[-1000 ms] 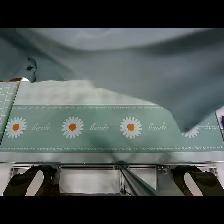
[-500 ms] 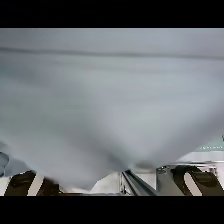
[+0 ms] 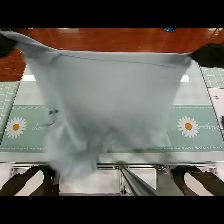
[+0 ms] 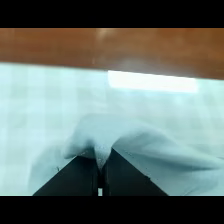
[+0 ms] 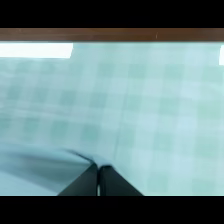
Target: Fold the shirts.
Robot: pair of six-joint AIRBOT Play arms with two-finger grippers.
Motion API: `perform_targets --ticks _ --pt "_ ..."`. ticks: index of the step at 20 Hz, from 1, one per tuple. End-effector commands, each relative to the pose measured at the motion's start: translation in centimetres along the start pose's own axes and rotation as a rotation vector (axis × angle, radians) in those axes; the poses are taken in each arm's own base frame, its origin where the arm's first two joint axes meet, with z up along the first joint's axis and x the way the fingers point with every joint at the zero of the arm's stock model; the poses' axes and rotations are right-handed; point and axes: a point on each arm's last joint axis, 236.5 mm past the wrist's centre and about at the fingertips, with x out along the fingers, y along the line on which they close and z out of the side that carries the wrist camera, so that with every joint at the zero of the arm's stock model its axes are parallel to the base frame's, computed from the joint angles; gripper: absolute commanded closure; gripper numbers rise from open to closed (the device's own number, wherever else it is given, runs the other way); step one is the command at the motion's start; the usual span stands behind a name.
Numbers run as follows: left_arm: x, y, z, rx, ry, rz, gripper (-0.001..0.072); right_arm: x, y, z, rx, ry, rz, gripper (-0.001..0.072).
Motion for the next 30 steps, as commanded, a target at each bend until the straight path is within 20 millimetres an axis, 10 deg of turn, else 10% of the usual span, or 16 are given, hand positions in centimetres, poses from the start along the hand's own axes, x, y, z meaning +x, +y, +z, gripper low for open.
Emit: perform_targets --ticks 1,5,6,7,12,14,17,20,23,30 --pt "10.1 4.0 -3.1 -0.206 0.092 -0.032 0.0686 11.6 -4.1 -0.4 0.124 0.059 0.015 0.069" --pt "17.2 4.5 -7.5 -0.28 0.226 -0.072 0.0679 19.8 -5.7 -0.8 0.248 0.115 0.074 0.068" --pt "18.1 4.5 -7.5 -0.278 0.234 -0.076 0.0534 20.8 -5.9 -0.8 0.28 0.119 0.084 0.0513" --pt "18.2 4.3 -7.2 -0.273 0.242 -0.086 0.0191 21.1 -6.2 -0.5 0.299 0.123 0.081 0.0286" --pt "8.6 13.5 -7.1 -0.209 0.483 0.182 0.0198 11.4 -11.4 0.7 0.295 0.215 0.033 0.0303" --pt "4.1 16.2 -10.1 -0.283 0.593 0.217 0.0198 6.3 -15.0 -2.2 0.314 0.309 -0.061 0.0306" --pt "1.4 15.0 -16.7 -0.465 0.578 0.106 0.0198 1.5 -18.2 -8.8 0.433 0.338 -0.165 0.0306" --pt "-0.5 13.3 -27.5 -0.618 0.636 0.091 0.0198 0.7 -18.7 -18.9 0.598 0.314 -0.226 0.0306" --pt "-0.9 9.5 -34.0 -0.768 0.719 -0.006 0.0199 1.1 -16.2 -25.7 0.682 0.332 -0.167 0.0306" --pt "-0.9 8.7 -36.8 -0.819 0.755 -0.001 0.02 1.7 -14.1 -26.5 0.712 0.329 -0.099 0.0306"
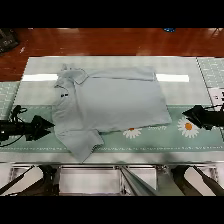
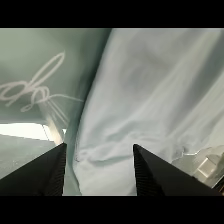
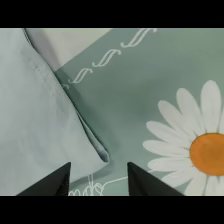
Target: Fold the shirts.
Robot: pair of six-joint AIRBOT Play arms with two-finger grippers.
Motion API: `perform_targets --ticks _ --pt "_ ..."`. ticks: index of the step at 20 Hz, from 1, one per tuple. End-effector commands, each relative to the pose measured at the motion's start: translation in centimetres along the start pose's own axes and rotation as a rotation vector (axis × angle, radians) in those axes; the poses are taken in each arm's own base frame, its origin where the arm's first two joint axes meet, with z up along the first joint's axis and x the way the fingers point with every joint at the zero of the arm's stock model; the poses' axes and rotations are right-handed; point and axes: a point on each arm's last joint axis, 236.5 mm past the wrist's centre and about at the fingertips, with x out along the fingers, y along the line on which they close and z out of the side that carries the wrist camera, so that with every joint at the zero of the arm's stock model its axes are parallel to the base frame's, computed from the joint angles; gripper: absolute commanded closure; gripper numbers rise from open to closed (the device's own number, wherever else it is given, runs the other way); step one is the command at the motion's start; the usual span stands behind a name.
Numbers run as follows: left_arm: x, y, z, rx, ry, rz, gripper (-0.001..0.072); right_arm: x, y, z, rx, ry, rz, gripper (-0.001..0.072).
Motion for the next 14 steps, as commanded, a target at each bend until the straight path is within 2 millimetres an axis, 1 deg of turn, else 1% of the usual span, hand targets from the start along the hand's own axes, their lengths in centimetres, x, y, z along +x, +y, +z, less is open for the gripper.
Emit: perform_targets --ticks 1,5,7,8,9,10,11,12,14 --pt "0.9 0.5 -0.7 -0.028 0.008 -0.01 0.02 0.4 0.1 -0.8 0.005 0.002 0.02 0.0306" --pt "2.2 1.2 -1.4 -0.069 0.077 -0.014 0.02 0.4 0.1 -0.7 0.003 -0.001 0.019 0.0306" --pt "3.1 1.2 -2.0 -0.065 0.12 -0.009 0.0201 0.4 0.1 -0.7 0.003 -0.001 0.019 0.0306" --pt "3.6 1.0 -2.2 -0.052 0.134 -0.002 0.0217 0.4 0.1 -0.7 0.002 -0.001 0.018 0.0306" --pt "4.0 0.7 -2.1 -0.031 0.136 0.0 0.0364 0.4 0.0 -0.7 0.002 -0.003 0.016 0.0306" --pt "4.2 0.5 -1.8 -0.015 0.126 0.006 0.0612 0.4 -0.1 -0.7 0.001 -0.003 0.013 0.0306" --pt "4.3 -0.1 -1.4 0.011 0.113 0.0 0.0686 0.6 -0.4 -0.8 0.004 0.006 0.007 0.0306" --pt "4.3 -0.7 -1.0 0.037 0.105 -0.011 0.0686 1.0 -0.8 -1.1 0.008 0.027 -0.002 0.0306" --pt "3.8 -1.6 -0.1 0.061 0.091 -0.019 0.0686 2.1 -2.0 -2.7 0.053 0.121 -0.024 0.0306"
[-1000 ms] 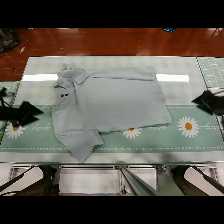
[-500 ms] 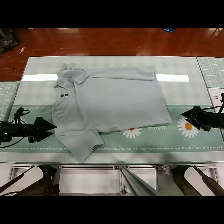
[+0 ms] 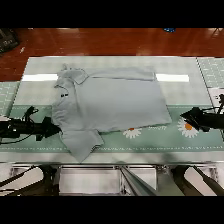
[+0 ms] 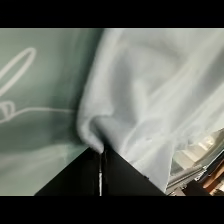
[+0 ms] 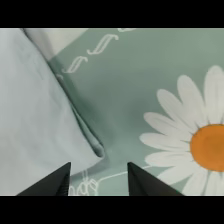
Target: Fold the shirts.
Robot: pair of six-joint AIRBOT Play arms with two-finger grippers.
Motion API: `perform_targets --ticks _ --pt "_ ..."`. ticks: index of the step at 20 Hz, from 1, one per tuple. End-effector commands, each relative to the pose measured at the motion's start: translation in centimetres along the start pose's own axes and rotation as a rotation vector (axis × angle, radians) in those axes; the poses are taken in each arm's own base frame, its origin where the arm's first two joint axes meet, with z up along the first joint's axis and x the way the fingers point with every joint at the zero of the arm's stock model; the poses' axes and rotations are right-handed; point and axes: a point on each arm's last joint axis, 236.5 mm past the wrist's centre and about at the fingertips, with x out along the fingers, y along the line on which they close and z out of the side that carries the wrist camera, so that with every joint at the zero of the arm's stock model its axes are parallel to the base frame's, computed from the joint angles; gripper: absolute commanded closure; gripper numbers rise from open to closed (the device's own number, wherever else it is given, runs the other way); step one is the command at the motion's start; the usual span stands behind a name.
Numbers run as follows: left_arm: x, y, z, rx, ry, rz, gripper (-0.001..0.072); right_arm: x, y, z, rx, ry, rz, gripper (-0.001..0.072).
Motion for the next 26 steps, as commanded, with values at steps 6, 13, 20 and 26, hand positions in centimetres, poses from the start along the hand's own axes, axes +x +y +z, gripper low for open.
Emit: perform_targets --ticks 6,13,20,26 --pt "-1.1 -2.1 2.3 0.081 -0.048 -0.018 0.0686 4.1 -0.9 -3.3 0.16 0.231 0.072 0.0306" --pt "-1.2 -3.0 2.9 0.084 -0.072 -0.054 0.0686 8.3 4.6 -2.5 0.042 0.229 0.118 0.0345" --pt "-12.5 -19.7 8.2 0.248 -0.395 -0.556 0.0687 -0.4 20.5 5.1 -0.396 0.028 0.306 0.069" --pt "-35.9 -35.9 2.8 0.754 -1.034 -0.548 0.0688 -30.1 34.9 10.6 -0.764 -0.733 0.299 0.069"
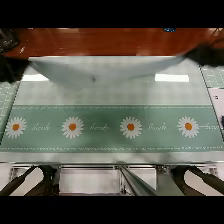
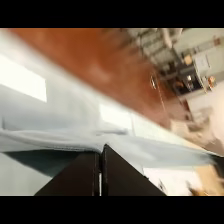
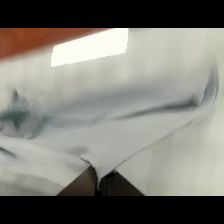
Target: Fold the shirts.
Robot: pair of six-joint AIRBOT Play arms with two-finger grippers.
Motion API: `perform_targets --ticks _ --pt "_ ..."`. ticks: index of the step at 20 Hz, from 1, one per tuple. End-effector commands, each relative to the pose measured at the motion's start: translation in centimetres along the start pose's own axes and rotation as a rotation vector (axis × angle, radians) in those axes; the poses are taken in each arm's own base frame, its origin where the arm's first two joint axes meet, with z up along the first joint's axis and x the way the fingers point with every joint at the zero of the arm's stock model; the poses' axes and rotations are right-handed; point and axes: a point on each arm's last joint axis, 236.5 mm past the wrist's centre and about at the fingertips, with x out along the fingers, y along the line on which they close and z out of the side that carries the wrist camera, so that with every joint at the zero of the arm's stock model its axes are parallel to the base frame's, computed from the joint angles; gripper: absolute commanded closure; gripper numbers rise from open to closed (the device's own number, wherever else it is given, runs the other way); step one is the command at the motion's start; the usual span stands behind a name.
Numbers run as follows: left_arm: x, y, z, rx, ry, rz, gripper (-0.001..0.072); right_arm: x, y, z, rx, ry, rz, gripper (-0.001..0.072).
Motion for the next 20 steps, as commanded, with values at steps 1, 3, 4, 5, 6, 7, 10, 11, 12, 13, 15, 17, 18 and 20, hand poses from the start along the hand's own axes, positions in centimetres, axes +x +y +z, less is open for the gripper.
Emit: perform_targets --ticks 1,3,4,5,6,7,10,11,12,13,15,17,18,20 --pt "-5.7 -13.1 7.8 0.352 -0.268 0.046 0.0688 -14.0 8.2 9.8 -0.238 -0.361 -0.131 0.069" --pt "-9.9 -19.3 8.5 0.576 -0.36 0.14 0.0688 -21.0 12.0 10.4 -0.319 -0.508 -0.183 0.069" --pt "-12.0 -21.9 8.3 0.677 -0.409 0.187 0.0688 -23.7 13.6 9.9 -0.351 -0.559 -0.2 0.069" --pt "-14.3 -24.3 7.8 0.783 -0.461 0.25 0.0688 -26.2 14.8 8.9 -0.379 -0.595 -0.224 0.069" --pt "-16.6 -26.1 7.1 0.87 -0.513 0.32 0.0687 -28.1 15.8 7.5 -0.402 -0.608 -0.239 0.069" --pt "-18.8 -27.3 6.3 0.923 -0.559 0.385 0.0687 -29.5 16.4 6.2 -0.42 -0.61 -0.255 0.069" --pt "-24.4 -29.3 3.1 1.005 -0.649 0.515 0.0687 -31.9 16.4 2.3 -0.444 -0.56 -0.335 0.069" --pt "-25.7 -29.6 2.3 1.03 -0.658 0.525 0.0687 -32.4 15.7 1.1 -0.435 -0.531 -0.369 0.069" --pt "-26.6 -29.8 1.6 1.045 -0.655 0.523 0.0687 -32.7 15.1 0.0 -0.411 -0.504 -0.395 0.069" --pt "-27.3 -29.5 1.0 1.031 -0.643 0.512 0.0687 -32.8 14.8 -0.8 -0.399 -0.481 -0.409 0.069" --pt "-27.1 -27.8 0.2 0.999 -0.56 0.508 0.0687 -32.1 14.6 -2.0 -0.376 -0.427 -0.397 0.069" --pt "-25.7 -25.1 0.0 0.952 -0.476 0.531 0.0687 -30.5 13.9 -2.5 -0.357 -0.375 -0.377 0.069" --pt "-24.6 -23.2 0.2 0.92 -0.438 0.557 0.0687 -29.2 12.8 -2.9 -0.337 -0.334 -0.378 0.069" --pt "-21.0 -18.1 -0.1 0.823 -0.322 0.603 0.0688 -25.4 9.8 -4.4 -0.287 -0.215 -0.379 0.069"
